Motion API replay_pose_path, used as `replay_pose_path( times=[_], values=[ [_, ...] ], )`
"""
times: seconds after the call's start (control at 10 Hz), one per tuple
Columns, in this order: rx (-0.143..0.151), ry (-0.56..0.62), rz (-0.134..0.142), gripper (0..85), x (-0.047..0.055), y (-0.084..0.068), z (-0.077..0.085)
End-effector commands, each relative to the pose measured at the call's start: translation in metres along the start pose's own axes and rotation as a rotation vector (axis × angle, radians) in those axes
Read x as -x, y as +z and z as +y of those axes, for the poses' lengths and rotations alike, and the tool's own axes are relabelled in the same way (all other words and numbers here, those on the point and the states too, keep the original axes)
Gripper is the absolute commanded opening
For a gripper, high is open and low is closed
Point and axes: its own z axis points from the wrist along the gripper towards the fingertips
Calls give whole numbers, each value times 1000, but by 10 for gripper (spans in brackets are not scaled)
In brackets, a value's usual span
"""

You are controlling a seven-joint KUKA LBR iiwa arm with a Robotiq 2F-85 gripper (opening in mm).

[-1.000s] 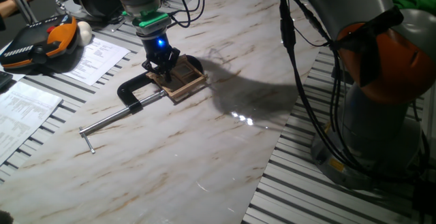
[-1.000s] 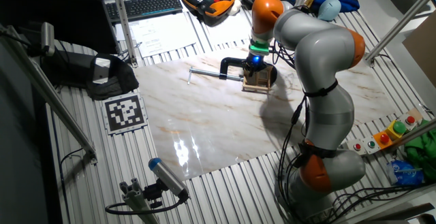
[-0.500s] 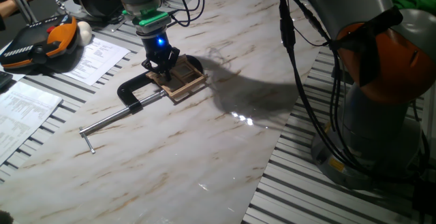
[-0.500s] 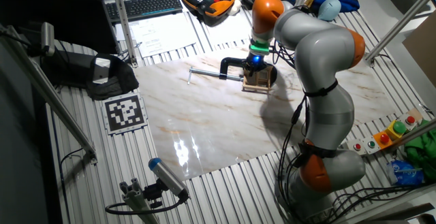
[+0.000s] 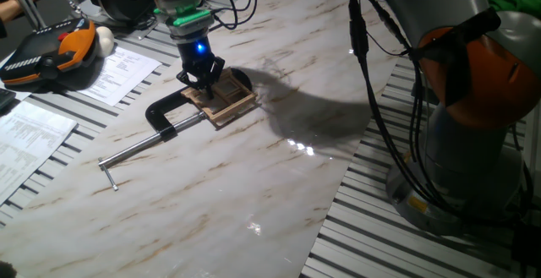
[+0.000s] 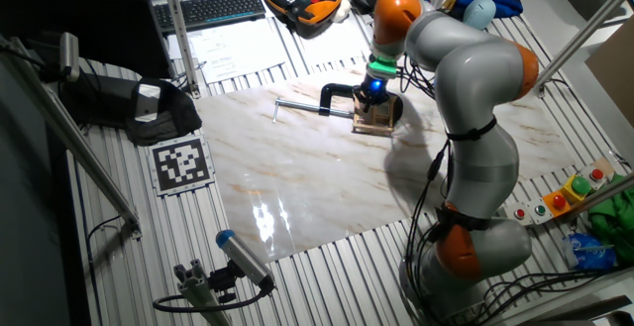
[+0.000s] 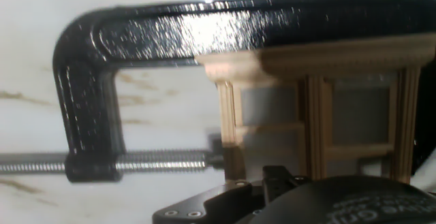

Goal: Open a sliding window

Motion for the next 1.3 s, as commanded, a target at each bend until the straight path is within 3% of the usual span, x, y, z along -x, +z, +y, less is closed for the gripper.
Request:
replay_pose_path(
  times=[0.0, 0.5, 1.2],
  values=[
    [13, 3, 4, 0, -7, 2, -2],
    [28, 17, 1, 0, -30, 8, -4],
    [34, 18, 12, 0, -30, 21, -3]
  ],
)
